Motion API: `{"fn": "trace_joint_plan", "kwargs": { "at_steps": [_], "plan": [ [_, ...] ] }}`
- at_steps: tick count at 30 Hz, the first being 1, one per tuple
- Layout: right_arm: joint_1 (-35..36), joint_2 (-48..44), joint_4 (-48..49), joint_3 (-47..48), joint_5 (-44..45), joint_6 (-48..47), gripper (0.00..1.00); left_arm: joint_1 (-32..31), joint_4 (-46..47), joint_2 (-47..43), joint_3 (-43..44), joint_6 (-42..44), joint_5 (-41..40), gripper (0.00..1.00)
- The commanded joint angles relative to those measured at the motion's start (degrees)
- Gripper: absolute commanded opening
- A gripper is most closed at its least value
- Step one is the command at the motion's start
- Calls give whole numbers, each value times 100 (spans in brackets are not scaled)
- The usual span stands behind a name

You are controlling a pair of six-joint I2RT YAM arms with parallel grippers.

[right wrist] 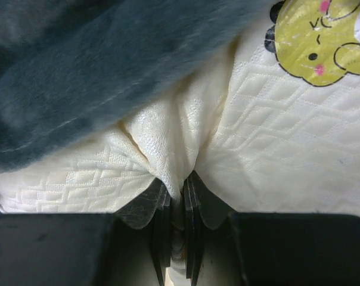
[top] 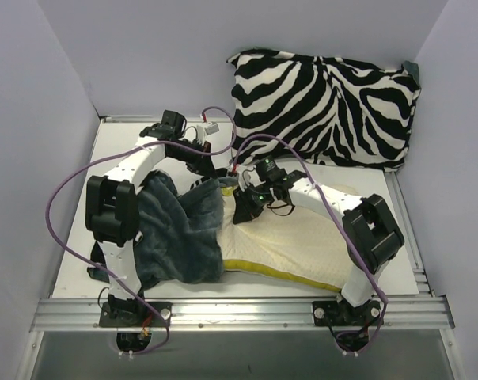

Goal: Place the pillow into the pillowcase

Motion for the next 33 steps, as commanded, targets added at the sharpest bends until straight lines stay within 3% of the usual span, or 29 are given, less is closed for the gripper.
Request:
{"fn": "trace_joint_plan", "kwargs": {
  "at_steps": [1, 2, 3, 4, 5, 8, 10, 12, 14, 15, 17, 19, 20, 25, 29, 31, 32, 33],
  "plan": [
    [121, -133, -343, 273, -189, -309, 0, -62, 116, 361, 790, -228, 321, 0],
    [113, -106, -378, 308, -155, -317, 0, -36, 90, 396, 879, -220, 322, 0],
    [104, -71, -379, 335, -154, -326, 0, -1, -6, 397, 897, -202, 296, 9],
    [78, -71, -396, 361, -172, -335, 0, 26, -51, 371, 828, -193, 304, 19],
    [69, -62, -388, 370, -180, -344, 0, 52, -121, 327, 766, -28, 295, 38],
    [7, -36, -396, 379, -260, -387, 0, 70, -586, 134, 476, 586, 173, 54],
    [-2, -53, -414, 388, -286, -449, 0, 70, -902, 19, 362, 799, 120, 58],
    [-19, -71, -431, 405, -321, -501, 0, 70, -1096, 1, 212, 1037, 120, 59],
    [-19, -80, -458, 397, -391, -581, 0, 35, -1097, 36, 168, 1168, 49, 51],
    [-19, -97, -458, 397, -435, -633, 0, -35, -1106, 158, 229, 1204, 49, 35],
    [7, -97, -475, 405, -541, -800, 0, -123, -1097, 361, 518, 1117, 145, 15],
    [130, -141, -528, 449, -611, -1010, 0, -289, -1097, 721, 1238, 933, 338, 2],
    [200, -167, -563, 458, -620, -1290, 0, -351, -1080, 844, 1510, 662, 574, 1],
    [560, -317, -660, 537, -585, -1864, 0, -712, -1027, 1635, 3145, -87, 1025, 0],
    [561, -326, -660, 572, -427, -2092, 0, -967, -878, 1978, 3157, -437, 736, 1],
    [500, -282, -521, 581, -225, -2076, 0, -941, -527, 2233, 3060, -841, 482, 10],
    [386, -256, -415, 599, -146, -1988, 0, -897, -430, 2329, 3129, -948, 341, 20],
    [298, -195, -327, 625, -76, -1900, 0, -731, -333, 2470, 3226, -1027, 244, 38]
  ]
}}
